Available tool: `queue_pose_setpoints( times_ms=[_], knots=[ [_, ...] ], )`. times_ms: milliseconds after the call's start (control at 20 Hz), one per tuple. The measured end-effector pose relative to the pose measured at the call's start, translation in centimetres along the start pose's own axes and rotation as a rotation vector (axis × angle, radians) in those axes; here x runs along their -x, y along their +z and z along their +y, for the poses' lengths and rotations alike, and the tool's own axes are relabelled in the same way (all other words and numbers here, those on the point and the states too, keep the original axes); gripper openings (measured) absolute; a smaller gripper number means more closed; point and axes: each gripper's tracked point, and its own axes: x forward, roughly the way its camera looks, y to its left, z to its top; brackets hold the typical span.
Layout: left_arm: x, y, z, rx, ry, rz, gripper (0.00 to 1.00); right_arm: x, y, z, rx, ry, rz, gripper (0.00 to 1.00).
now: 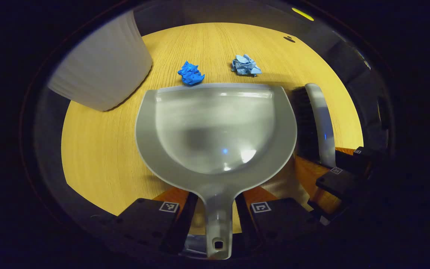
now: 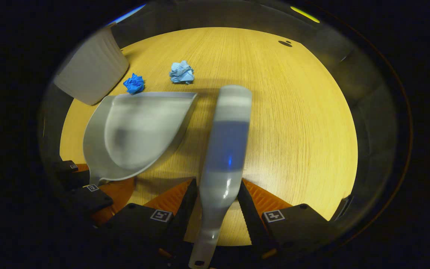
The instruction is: Pick up the small broom and dustpan from the desktop, sweep the trash into the dustpan with the broom, and then empty the trash into the garbage bin.
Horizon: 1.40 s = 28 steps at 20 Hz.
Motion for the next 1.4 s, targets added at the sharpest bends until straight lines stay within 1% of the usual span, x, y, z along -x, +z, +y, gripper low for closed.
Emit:
queue_pose_setpoints(
  times_ms=[50,100,150,200,250,300,350,400,500,550,600,650,750,850,950,1000,1100,1200,1300,1400],
  knots=[
    [-0.2,0.0,-0.1,0.001,0.000,0.002,0.48,-0.1,-0.1,-0.1,-0.005,0.000,0.011,0.74],
    [0.0,0.0,-0.1,0.009,-0.004,0.013,0.40,0.0,-0.3,0.0,-0.039,0.003,0.025,0.62],
    [0.1,0.3,-0.1,0.017,-0.007,0.009,0.40,-0.1,-0.2,0.0,-0.044,0.004,0.034,0.51],
    [-0.1,0.0,-0.1,0.021,-0.008,0.018,0.30,0.0,-0.3,0.0,-0.031,0.006,0.045,0.40],
    [0.5,0.0,0.0,0.003,-0.009,0.012,0.30,0.0,-0.2,0.0,-0.032,0.003,0.039,0.40],
    [0.3,0.0,0.1,-0.017,-0.012,0.001,0.29,0.0,-0.1,0.0,-0.040,0.000,0.026,0.45],
    [0.1,0.4,0.1,-0.037,-0.015,-0.001,0.29,-0.1,-0.1,0.1,-0.031,0.003,0.012,0.45],
    [-0.2,0.3,0.0,-0.057,-0.017,-0.010,0.28,0.0,-0.1,0.2,-0.005,0.012,0.015,0.36],
    [0.1,0.2,0.2,-0.112,-0.020,-0.020,0.28,0.2,-0.2,0.1,0.053,0.030,0.049,0.29],
    [0.1,0.2,0.3,-0.126,-0.026,-0.023,0.28,0.1,-0.9,0.1,0.061,0.036,0.079,0.35],
    [0.1,0.0,0.7,-0.140,-0.021,-0.027,0.26,-0.3,-1.0,0.0,0.066,0.059,0.094,0.28],
    [0.0,-0.3,1.5,-0.148,-0.007,-0.032,0.26,0.8,-0.9,0.5,0.074,0.087,0.092,0.22],
    [0.5,-1.3,3.0,-0.179,0.008,-0.038,0.25,1.9,0.7,0.1,0.130,0.112,0.030,0.23],
    [1.2,-2.4,4.2,-0.216,0.025,-0.038,0.26,3.5,3.1,-0.5,0.213,0.125,-0.037,0.22],
    [1.7,-3.2,5.2,-0.242,0.059,-0.038,0.26,5.1,6.2,-0.7,0.267,0.146,-0.090,0.22],
    [2.0,-3.3,5.4,-0.246,0.063,-0.043,0.25,5.8,8.3,-0.9,0.294,0.143,-0.126,0.22],
    [2.2,-3.5,5.2,-0.236,0.046,-0.039,0.25,6.8,13.3,-1.5,0.371,0.126,-0.197,0.22],
    [2.1,-3.4,5.3,-0.225,0.037,-0.037,0.25,6.6,18.3,-2.5,0.425,0.095,-0.252,0.22],
    [1.9,-3.5,5.6,-0.216,0.049,-0.022,0.25,5.1,23.3,-2.9,0.514,0.048,-0.302,0.22],
    [1.2,-3.7,5.9,-0.213,0.060,0.007,0.25,2.5,26.7,-2.9,0.602,-0.002,-0.287,0.22]
  ],
)
